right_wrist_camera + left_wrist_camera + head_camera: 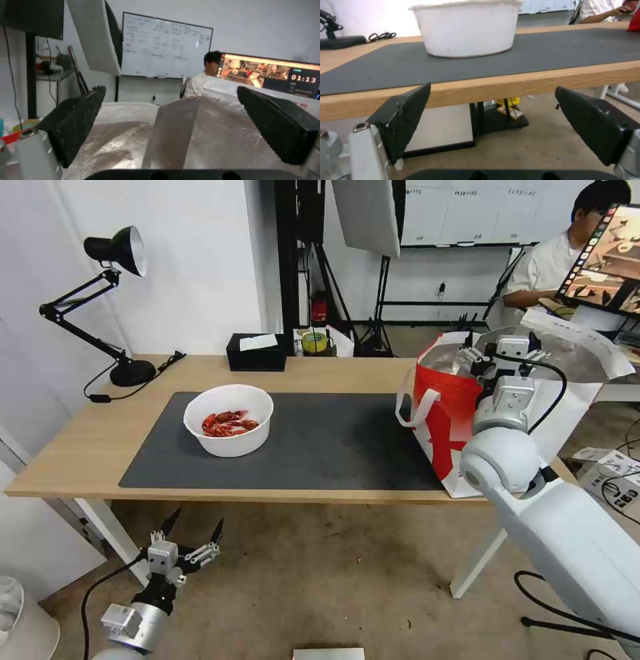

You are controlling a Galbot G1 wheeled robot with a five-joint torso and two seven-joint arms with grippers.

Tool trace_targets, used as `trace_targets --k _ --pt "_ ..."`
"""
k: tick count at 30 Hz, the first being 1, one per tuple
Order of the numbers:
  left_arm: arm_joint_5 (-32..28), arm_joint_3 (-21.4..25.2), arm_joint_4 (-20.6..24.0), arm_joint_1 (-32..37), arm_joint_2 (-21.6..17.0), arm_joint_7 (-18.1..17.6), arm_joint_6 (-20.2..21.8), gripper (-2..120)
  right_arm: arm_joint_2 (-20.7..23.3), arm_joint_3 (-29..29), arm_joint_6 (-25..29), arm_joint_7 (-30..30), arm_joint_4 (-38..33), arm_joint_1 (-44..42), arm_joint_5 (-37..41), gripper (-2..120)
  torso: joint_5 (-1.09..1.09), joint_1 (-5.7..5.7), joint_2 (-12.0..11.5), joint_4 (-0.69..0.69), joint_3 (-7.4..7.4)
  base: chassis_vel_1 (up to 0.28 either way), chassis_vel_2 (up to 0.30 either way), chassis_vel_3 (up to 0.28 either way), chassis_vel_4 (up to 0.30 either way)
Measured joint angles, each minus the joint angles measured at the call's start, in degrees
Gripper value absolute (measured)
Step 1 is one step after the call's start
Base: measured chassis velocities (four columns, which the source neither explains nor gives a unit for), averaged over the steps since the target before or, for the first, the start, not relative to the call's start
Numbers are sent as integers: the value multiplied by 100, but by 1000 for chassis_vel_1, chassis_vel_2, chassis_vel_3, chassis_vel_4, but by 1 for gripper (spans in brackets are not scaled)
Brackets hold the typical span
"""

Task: Pick up the trash from the table and place it into the takeout bag.

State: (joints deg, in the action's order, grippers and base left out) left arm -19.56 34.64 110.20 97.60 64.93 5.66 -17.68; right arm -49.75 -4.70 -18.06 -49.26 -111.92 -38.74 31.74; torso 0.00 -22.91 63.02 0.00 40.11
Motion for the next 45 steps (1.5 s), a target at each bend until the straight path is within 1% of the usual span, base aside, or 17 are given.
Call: trace_targets --k 5,8,9,12,13,15,19,25,29,32,33,36,38,40,42,44,45 --pt "0 10 11 0 -3 0 -3 100 16 -19 67 184 -82 -75 164 100 0 0 0 0 0 0 0 0 0" --pt "0 11 20 -13 4 1 -4 100 35 -41 390 685 -171 -219 220 100 0 0 0 0 0 0 0 0 0" --pt "0 11 20 -13 4 1 -4 100 35 -41 390 685 -171 -219 220 100 0 0 0 0 0 0 0 0 0" --pt "-8 20 39 -19 9 1 -12 100 68 -125 807 1335 -300 -433 229 100 0 0 0 0 0 0 0 0 0" --pt "-8 20 39 -19 9 1 -12 100 68 -125 807 1335 -300 -433 229 100 0 0 0 0 0 0 0 0 0" --pt "-17 28 41 -15 16 2 -39 100 95 -175 1229 1825 -316 -552 244 100 0 0 0 1 0 0 0 0 0" --pt "-21 32 41 -3 36 5 -56 100 116 -196 1603 2138 -352 -620 255 100 0 0 0 0 0 0 0 0 0" --pt "-18 33 55 31 94 22 -65 100 171 -267 1819 2323 -412 -718 200 100 0 0 0 0 0 0 0 0 0" --pt "-9 41 63 59 116 26 -91 100 251 -319 1903 2591 -601 -906 373 100 0 0 0 0 0 0 0 0 0" --pt "-5 51 92 82 128 28 -117 100 333 -427 1966 3045 -877 -1209 702 100 0 0 0 0 0 0 0 0 0" --pt "-5 51 92 82 128 28 -117 100 333 -427 1966 3045 -877 -1209 702 100 0 0 0 0 0 0 0 0 0" --pt "1 55 130 100 149 29 -124 100 451 -561 1967 3497 -1135 -1630 891 100 1 0 0 0 0 0 0 0 0" --pt "3 55 132 100 157 29 -128 100 470 -574 1967 3541 -1160 -1677 896 100 1 0 0 0 0 0 0 0 0" --pt "20 49 147 103 209 40 -164 100 588 -705 1960 3851 -1357 -2173 907 100 -1 0 0 0 -1 0 0 0 0" --pt "21 50 150 105 212 39 -167 100 593 -724 1959 3886 -1375 -2243 907 100 -1 0 1 0 -1 0 0 0 0" --pt "38 63 181 165 239 67 -192 100 600 -907 2017 4208 -1484 -2876 883 100 1 0 0 1 0 0 0 0 0" --pt "38 63 181 165 239 67 -192 100 600 -907 2017 4208 -1484 -2876 883 100 1 0 0 1 0 0 0 0 0"
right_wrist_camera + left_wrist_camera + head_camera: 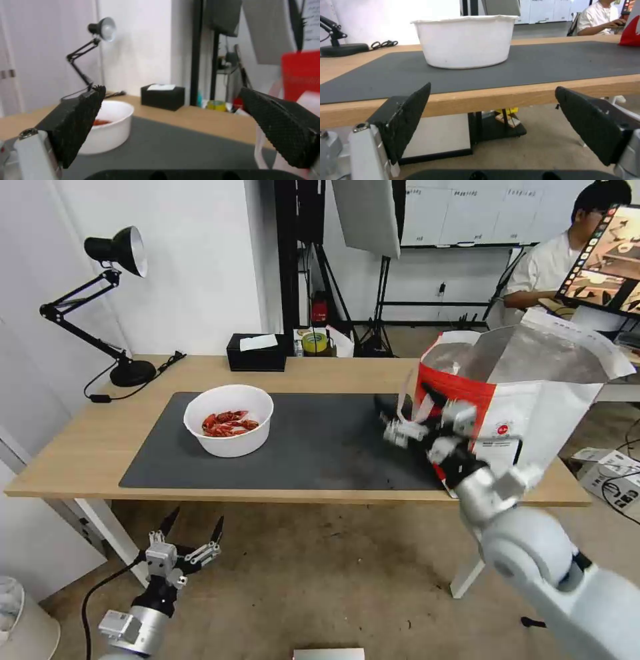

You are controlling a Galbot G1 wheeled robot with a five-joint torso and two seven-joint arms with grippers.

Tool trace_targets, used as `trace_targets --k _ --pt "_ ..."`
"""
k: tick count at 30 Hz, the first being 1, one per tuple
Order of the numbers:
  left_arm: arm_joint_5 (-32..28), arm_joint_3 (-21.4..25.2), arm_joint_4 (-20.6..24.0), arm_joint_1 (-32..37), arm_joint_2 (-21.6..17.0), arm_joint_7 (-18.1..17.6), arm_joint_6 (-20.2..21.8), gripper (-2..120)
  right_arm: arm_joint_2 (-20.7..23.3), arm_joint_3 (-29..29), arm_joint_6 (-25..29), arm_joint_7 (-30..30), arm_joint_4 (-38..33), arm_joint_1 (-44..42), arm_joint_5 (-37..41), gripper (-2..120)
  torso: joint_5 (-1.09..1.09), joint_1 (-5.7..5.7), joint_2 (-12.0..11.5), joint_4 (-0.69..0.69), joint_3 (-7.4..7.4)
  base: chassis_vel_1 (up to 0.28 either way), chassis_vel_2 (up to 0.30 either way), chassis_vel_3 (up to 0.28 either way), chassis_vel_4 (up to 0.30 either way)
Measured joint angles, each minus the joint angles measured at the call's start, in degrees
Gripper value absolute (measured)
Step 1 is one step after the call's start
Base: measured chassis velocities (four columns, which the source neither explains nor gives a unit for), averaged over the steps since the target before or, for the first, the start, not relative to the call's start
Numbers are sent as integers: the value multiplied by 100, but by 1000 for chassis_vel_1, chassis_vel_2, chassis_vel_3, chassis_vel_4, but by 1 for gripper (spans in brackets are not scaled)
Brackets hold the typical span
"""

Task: Pick up the trash from the table and place it into the takeout bag.

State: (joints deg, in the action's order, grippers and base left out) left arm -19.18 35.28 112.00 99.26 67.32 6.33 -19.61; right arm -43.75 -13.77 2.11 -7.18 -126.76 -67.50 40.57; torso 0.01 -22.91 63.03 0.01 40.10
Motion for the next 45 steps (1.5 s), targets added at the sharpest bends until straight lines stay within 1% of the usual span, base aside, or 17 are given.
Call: trace_targets --k 3,4,8,11,12,14,19,23,36,37,38,40,41,42,43,44,45 --pt "10 73 47 115 61 84 -52 100 -245 -476 414 665 78 -1175 -250 100 0 0 0 -1 0 0 0 0 0" --pt "10 73 47 115 61 84 -52 100 -245 -476 414 665 78 -1175 -250 100 0 0 0 -1 0 0 0 0 0" --pt "13 110 75 179 80 94 -90 100 -479 -707 722 855 325 -1836 -540 100 -1 0 0 -1 0 0 0 0 0" --pt "14 150 111 242 86 104 -111 100 -816 -836 1049 915 612 -2433 -946 100 -2 0 0 0 0 0 0 0 0" --pt "14 150 111 242 86 104 -111 100 -816 -836 1049 915 612 -2433 -946 100 -2 0 0 0 0 0 0 0 0" --pt "13 174 123 271 84 106 -120 100 -1067 -852 1265 859 795 -2707 -1273 100 0 0 0 -1 0 0 0 0 0" --pt "10 187 130 305 92 110 -138 100 -1361 -800 1465 594 973 -2934 -1717 100 -1 0 0 0 0 0 0 0 0" --pt "10 179 126 314 101 116 -145 100 -1457 -724 1477 352 1033 -2933 -1919 100 -1 0 -1 -1 0 0 0 0 0" --pt "-36 158 22 190 26 116 -132 100 -1466 -642 1449 267 1032 -2894 -1921 100 -2 -1 0 -2 0 0 0 0 0" --pt "-240 216 142 46 -127 54 18 100 -1463 -641 1445 266 1028 -2891 -1915 100 -2 0 0 -3 0 0 0 0 0" --pt "-240 216 142 46 -127 54 18 100 -1463 -641 1445 266 1028 -2891 -1915 100 -2 0 0 -3 0 0 0 0 0" --pt "-577 284 365 -242 -417 -135 339 100 -1460 -640 1442 266 1026 -2887 -1911 100 -1 -1 0 -2 0 0 0 0 0" --pt "-864 317 516 -549 -729 -364 682 100 -1458 -639 1439 266 1024 -2885 -1909 100 -2 -1 0 -1 1 0 0 0 0" --pt "-864 317 516 -549 -729 -364 682 100 -1458 -639 1439 266 1024 -2885 -1909 100 -2 -1 0 -1 1 0 0 0 0" --pt "-1096 331 595 -800 -999 -519 943 100 -1458 -638 1438 266 1023 -2884 -1907 100 -1 -1 -1 0 1 0 0 0 0" --pt "-1175 331 612 -882 -1086 -574 1030 100 -1458 -638 1437 266 1023 -2883 -1906 100 0 -1 -1 0 1 0 0 0 0" --pt "-1570 308 631 -1264 -1471 -795 1382 100 -1457 -638 1436 266 1022 -2881 -1903 100 -2 -1 -1 -1 1 0 0 0 0"
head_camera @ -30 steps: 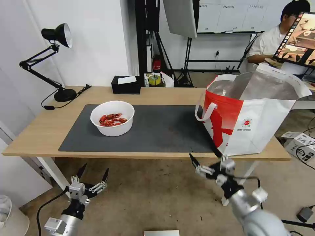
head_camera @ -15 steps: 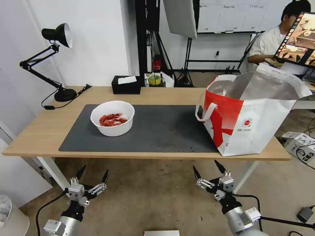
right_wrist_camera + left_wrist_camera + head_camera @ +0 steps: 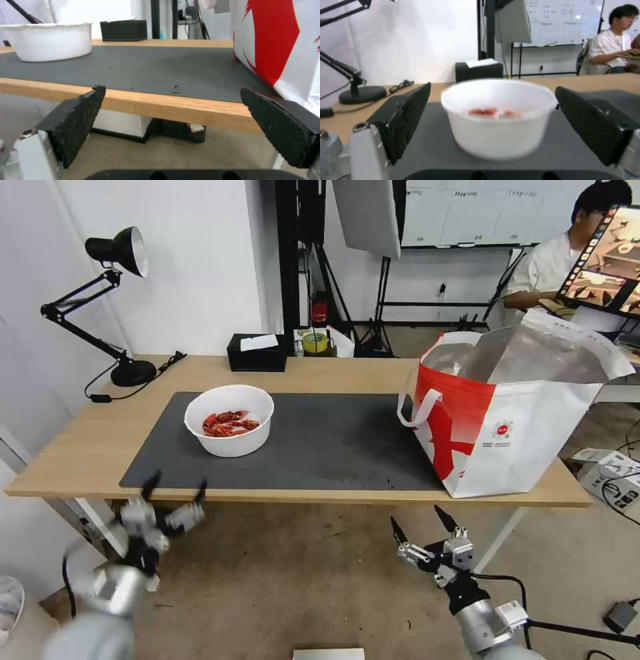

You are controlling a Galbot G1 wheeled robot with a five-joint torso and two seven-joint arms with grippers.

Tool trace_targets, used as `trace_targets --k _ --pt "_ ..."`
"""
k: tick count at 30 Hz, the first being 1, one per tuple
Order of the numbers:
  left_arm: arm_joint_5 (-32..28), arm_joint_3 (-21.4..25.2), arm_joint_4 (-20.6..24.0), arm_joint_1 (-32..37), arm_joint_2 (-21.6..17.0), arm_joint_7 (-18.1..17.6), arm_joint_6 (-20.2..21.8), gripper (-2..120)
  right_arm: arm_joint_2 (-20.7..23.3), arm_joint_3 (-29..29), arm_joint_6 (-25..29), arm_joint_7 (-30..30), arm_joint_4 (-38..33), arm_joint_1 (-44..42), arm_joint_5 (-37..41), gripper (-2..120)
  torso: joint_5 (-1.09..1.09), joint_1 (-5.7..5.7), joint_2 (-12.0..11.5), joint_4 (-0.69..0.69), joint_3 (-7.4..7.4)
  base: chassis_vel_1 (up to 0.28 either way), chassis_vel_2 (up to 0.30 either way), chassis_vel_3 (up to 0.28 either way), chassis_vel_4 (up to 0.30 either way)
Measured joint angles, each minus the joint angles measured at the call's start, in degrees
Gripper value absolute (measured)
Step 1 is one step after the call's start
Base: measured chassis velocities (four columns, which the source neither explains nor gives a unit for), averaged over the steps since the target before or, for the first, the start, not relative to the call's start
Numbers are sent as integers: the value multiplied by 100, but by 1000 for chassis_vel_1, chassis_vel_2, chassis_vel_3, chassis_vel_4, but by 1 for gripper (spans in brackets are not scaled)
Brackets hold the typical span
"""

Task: Pick up the trash from the table and place it into the takeout bag.

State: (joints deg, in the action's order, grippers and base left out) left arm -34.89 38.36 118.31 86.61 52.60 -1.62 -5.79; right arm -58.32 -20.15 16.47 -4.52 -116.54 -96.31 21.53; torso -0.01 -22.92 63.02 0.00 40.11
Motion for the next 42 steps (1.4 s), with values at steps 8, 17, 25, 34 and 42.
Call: trace_targets --k 8,17,25,34,42 --pt "-851 -223 -294 -824 -910 -315 471 100 3 0 -6 0 -2 5 5 100 1 -1 0 -3 0 0 0 0 0" --pt "-1123 -952 -878 -1897 -1275 -369 935 100 5 0 -10 0 -5 7 8 100 1 -1 -1 2 0 0 0 0 0" --pt "-2481 -1226 -1298 -2704 -1500 -733 2334 100 6 1 -11 0 -9 10 11 100 0 0 0 0 0 0 0 0 0" --pt "-3526 -1862 -1796 -3831 -1504 -1106 3313 100 7 1 -11 0 -9 11 12 100 1 0 0 0 0 0 0 0 0" --pt "-3868 -2520 -2342 -4629 -1389 -1527 3872 100 7 1 -11 0 -9 11 13 100 2 0 -1 0 0 0 0 0 0"
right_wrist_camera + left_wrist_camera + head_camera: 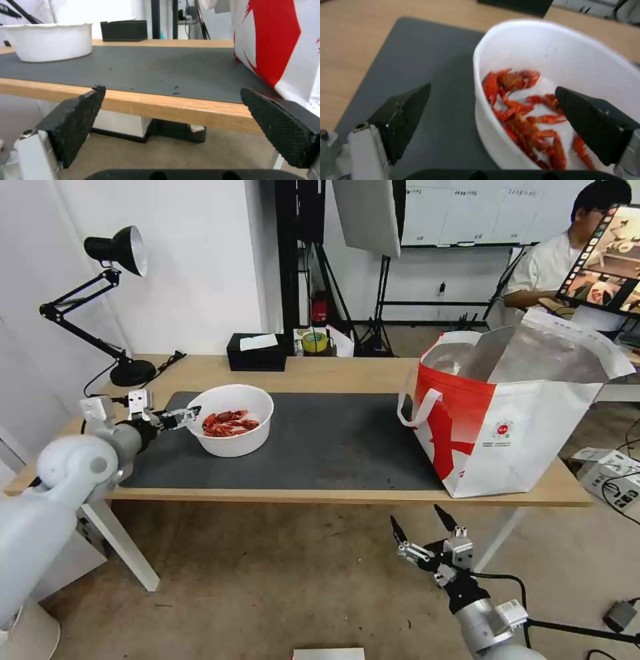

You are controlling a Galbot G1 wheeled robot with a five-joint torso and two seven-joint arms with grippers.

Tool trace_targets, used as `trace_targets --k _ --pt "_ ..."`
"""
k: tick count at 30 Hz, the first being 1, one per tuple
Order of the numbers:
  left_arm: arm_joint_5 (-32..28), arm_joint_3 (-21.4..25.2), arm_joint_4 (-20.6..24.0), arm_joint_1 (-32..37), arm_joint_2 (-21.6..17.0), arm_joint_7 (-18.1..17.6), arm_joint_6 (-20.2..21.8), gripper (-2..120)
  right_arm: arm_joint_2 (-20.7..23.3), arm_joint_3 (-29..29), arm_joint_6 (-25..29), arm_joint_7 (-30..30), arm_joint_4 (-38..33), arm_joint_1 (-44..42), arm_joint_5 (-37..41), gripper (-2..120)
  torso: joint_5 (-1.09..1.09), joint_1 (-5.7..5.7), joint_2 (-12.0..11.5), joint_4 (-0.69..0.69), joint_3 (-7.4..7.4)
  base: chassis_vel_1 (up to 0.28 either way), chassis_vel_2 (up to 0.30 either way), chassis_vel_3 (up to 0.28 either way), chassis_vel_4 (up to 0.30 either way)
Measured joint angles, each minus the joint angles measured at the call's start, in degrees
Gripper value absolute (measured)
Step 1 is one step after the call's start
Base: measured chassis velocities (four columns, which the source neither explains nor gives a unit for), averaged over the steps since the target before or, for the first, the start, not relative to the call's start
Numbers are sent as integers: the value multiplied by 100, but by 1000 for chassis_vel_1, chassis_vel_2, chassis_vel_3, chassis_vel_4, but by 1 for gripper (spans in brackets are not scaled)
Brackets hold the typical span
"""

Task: Pick up the trash from the table and place it into the takeout bag.

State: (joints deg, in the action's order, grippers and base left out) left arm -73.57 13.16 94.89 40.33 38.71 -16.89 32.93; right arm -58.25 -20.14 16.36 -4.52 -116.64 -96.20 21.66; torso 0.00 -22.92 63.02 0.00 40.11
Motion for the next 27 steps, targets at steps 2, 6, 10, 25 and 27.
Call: trace_targets --k 2,6,10,25,27 --pt "-38 -120 -107 -134 36 -84 121 100 0 0 0 0 0 0 0 100 0 0 0 0 0 0 0 0 0" --pt "-279 -405 -386 -504 163 -285 272 100 0 0 0 1 0 0 0 100 0 0 0 0 0 0 0 0 0" --pt "-491 -645 -628 -841 314 -543 423 100 0 0 0 1 0 0 0 100 0 0 0 0 0 0 0 0 0" --pt "-1124 -1173 -1116 -1559 576 -1526 943 94 0 0 0 1 0 0 0 100 0 0 1 0 0 0 0 0 0" --pt "-1160 -1223 -1114 -1586 569 -1581 946 84 0 0 0 1 0 0 0 100 0 1 1 0 -1 0 0 0 0"
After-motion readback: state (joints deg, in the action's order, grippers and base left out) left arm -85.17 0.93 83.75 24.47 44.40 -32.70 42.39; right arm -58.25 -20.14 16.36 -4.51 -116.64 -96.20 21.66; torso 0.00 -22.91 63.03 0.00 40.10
